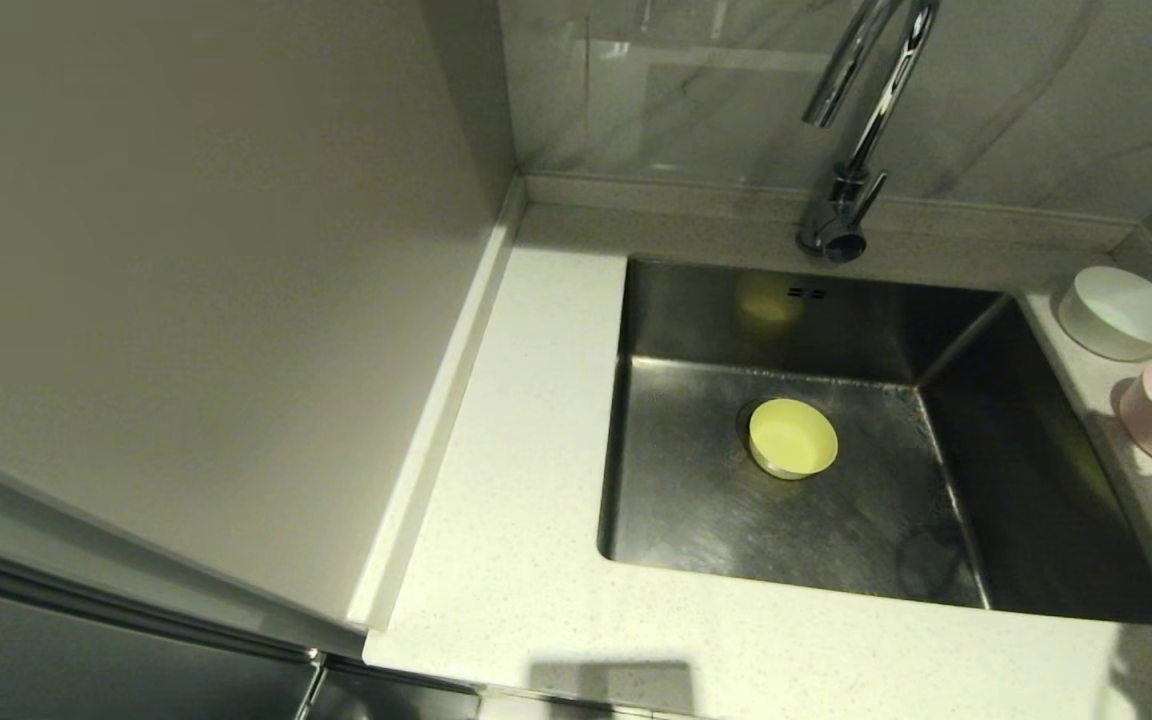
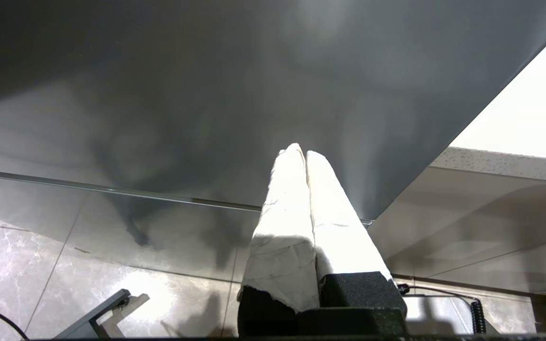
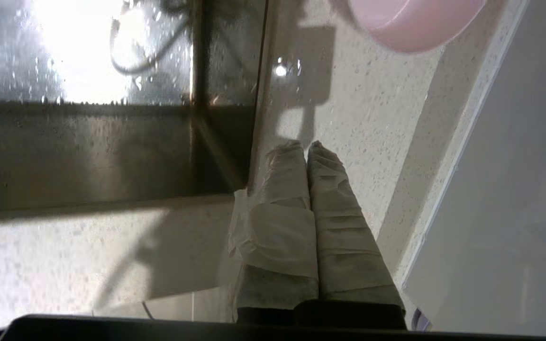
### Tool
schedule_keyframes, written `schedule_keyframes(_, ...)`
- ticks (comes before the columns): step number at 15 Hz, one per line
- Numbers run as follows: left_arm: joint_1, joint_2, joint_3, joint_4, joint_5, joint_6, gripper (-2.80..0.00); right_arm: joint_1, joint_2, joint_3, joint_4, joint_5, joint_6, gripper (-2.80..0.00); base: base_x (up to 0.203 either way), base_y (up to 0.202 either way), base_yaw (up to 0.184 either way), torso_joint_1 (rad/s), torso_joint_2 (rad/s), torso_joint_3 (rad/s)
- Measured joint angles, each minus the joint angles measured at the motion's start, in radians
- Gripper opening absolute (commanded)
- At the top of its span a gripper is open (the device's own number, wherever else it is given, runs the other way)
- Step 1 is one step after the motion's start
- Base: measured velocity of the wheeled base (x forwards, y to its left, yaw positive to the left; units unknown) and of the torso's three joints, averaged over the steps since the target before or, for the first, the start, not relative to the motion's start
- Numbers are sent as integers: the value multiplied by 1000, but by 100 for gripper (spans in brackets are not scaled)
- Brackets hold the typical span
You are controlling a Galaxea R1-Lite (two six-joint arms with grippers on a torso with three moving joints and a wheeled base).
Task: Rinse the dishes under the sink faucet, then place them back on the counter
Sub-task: Put a bowl into the sink
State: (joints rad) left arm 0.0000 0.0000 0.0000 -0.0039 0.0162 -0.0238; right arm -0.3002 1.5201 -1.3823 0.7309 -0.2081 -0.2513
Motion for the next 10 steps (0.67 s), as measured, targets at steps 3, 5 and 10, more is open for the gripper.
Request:
schedule_keyframes(3,0,0,0,0,0,0,-280,5,68,-81,2,8,69,-280,0,0,0,0,0,0)
schedule_keyframes(5,0,0,0,0,1,-1,-280,8,121,-126,2,8,92,0,0,0,0,0,0,0)
schedule_keyframes(10,0,0,0,0,0,0,-280,7,223,-224,-5,8,96,0,0,0,0,0,0,0)
